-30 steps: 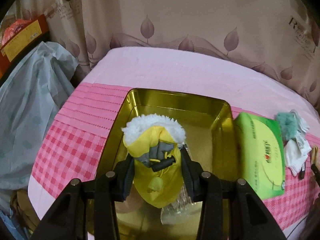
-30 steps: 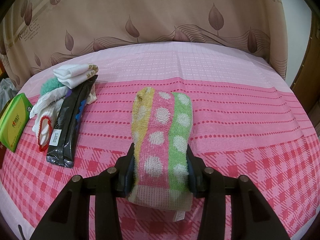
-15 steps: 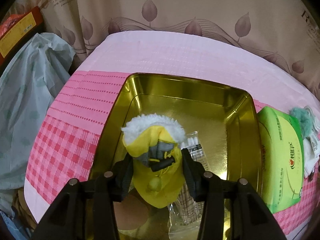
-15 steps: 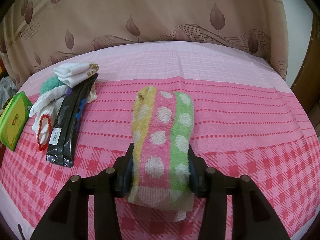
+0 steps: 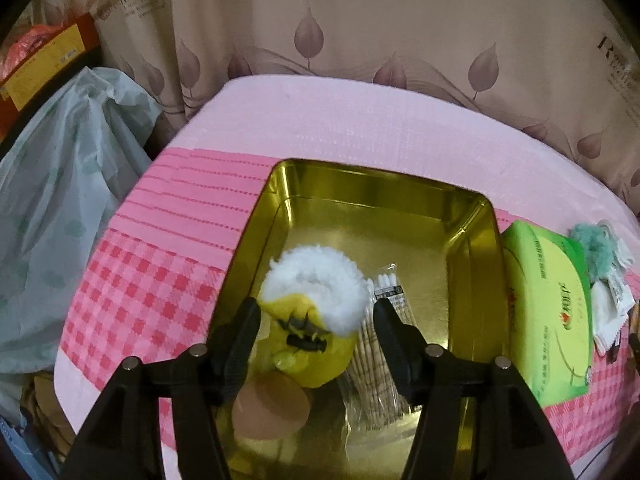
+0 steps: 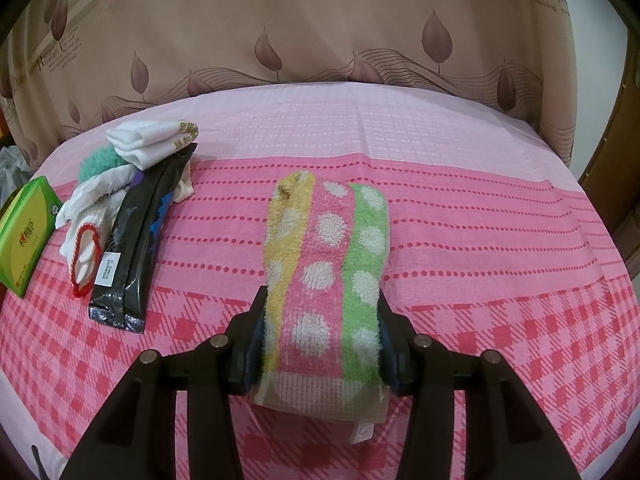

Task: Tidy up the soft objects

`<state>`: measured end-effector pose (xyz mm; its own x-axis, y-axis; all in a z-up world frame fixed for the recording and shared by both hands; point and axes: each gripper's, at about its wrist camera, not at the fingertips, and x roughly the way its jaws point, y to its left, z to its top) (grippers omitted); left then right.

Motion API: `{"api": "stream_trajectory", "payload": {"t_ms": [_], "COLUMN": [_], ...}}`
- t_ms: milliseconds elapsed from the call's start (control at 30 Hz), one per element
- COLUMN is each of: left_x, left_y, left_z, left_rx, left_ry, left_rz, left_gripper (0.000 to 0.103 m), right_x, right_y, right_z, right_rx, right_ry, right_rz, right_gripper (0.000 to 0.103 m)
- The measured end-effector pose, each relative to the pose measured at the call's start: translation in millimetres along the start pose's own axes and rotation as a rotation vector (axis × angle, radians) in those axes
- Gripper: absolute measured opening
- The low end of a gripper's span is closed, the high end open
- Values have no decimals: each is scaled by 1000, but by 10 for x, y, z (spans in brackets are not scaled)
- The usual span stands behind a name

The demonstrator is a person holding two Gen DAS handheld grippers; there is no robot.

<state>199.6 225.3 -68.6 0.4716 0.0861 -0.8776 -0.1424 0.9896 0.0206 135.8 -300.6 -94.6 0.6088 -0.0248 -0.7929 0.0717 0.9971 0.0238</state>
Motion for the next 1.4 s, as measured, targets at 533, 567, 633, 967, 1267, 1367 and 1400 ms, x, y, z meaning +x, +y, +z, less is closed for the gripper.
{"api": "stream_trajectory", "payload": {"t_ms": [533, 567, 633, 967, 1267, 1367, 1400], "left_x": [-814, -834, -847, -808, -788, -792, -792], "left_y": [-18, 13, 39, 117, 166, 167, 169], "left_z": [-684, -706, -739, -762, -756, -757, -760], "left_rx": [64, 61, 57, 27, 8, 6, 5], "left_ry": [-188, -199, -200, -197, -191, -194, -193], "left_rz": [114, 118, 114, 76, 54, 48, 49], "left_gripper": [60, 60, 60, 60, 60, 60, 60], "right_x": [11, 10, 8, -23, -187, -264, -287], "right_y": [3, 7, 18, 125, 367, 480, 515], "right_z": [15, 15, 16, 54, 90, 107, 109], "right_rx": [-9, -14, -15, -8, -87, -110, -116], "right_ry": [-2, -2, -2, 14, -28, -52, -59], "right_rz": [-9, -15, -22, -106, -151, -141, -136], "right_gripper": [43, 43, 41, 37, 35, 35, 35]}}
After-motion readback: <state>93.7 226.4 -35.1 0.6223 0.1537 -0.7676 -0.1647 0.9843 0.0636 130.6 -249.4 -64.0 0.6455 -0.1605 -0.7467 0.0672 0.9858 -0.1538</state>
